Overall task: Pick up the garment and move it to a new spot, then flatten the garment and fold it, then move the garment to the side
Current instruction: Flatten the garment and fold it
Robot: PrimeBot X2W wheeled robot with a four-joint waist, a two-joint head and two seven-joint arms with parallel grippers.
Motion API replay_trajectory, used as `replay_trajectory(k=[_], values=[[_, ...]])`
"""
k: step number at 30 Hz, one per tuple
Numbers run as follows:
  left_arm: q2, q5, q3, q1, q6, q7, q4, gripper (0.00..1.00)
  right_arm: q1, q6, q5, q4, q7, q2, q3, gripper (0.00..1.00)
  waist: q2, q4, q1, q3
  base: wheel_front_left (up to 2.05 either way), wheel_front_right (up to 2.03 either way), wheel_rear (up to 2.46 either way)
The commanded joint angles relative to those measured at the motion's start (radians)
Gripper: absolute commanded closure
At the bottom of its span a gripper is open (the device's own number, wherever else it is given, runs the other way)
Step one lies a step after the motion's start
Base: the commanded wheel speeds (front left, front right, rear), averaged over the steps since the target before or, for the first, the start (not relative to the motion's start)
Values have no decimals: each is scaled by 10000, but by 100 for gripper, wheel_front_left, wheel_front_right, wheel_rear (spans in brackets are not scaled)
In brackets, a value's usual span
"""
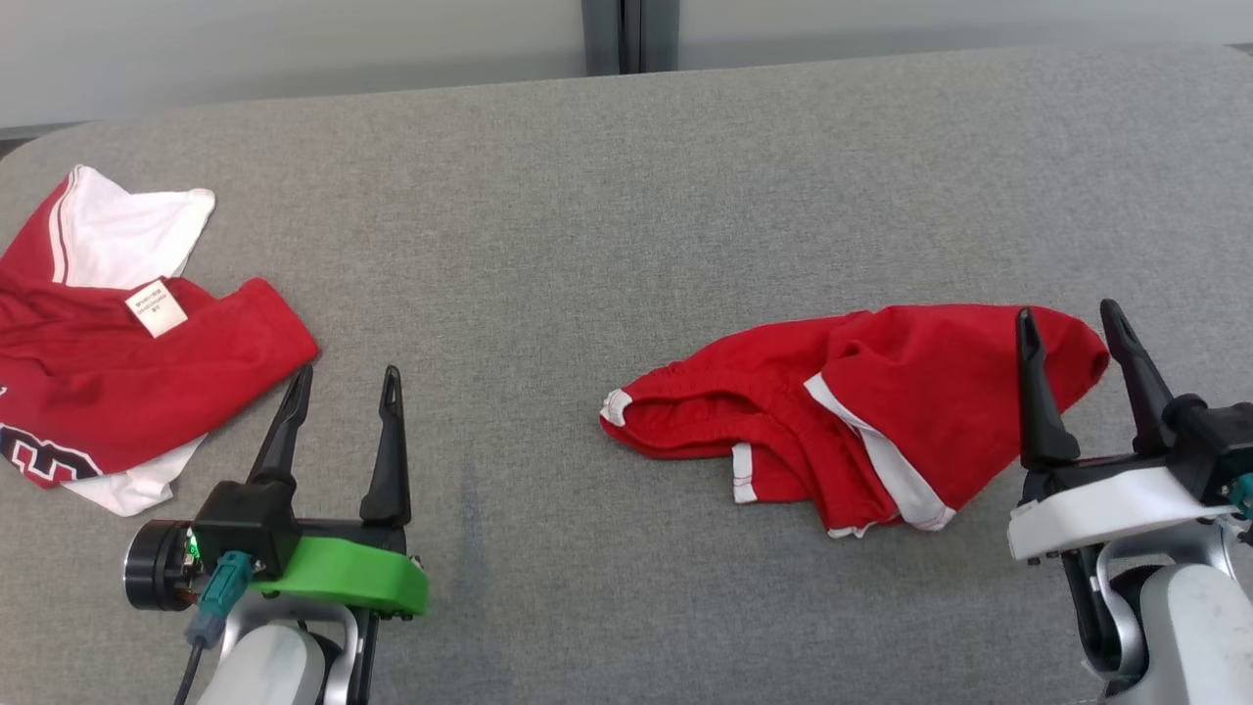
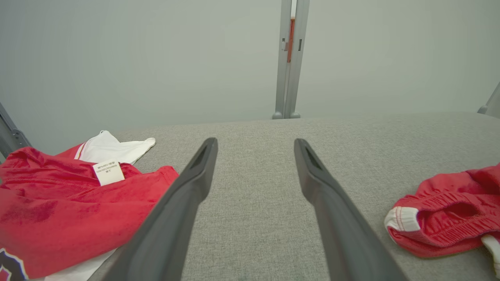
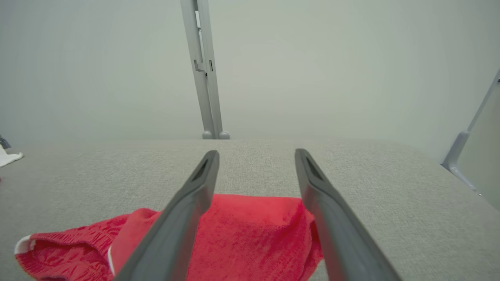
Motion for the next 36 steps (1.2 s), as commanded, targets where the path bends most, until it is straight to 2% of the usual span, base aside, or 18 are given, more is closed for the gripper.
replay_trajectory(k=[1, 6, 11, 36], values=[[83, -17, 16, 123, 62, -27, 25, 0, 324, 1, -57, -295, 147, 25, 149, 0, 0, -13, 0, -195, 0, 0, 0], [127, -76, 15, 396, 105, -26, 13, 0, 1079, 1, -48, -1299, 649, 169, 679, 0, 0, -1, 0, -532, 0, 0, 0], [189, -141, 7, 647, 198, 14, -101, 0, 1538, 1, 61, -1672, 860, 232, 889, 0, 0, 17, 0, -744, 0, 0, 0], [341, -169, -106, 620, 394, 151, -422, 0, 1595, 1, 125, -1778, 1164, 224, 1009, 0, 0, 18, 0, -637, 0, 0, 0]])
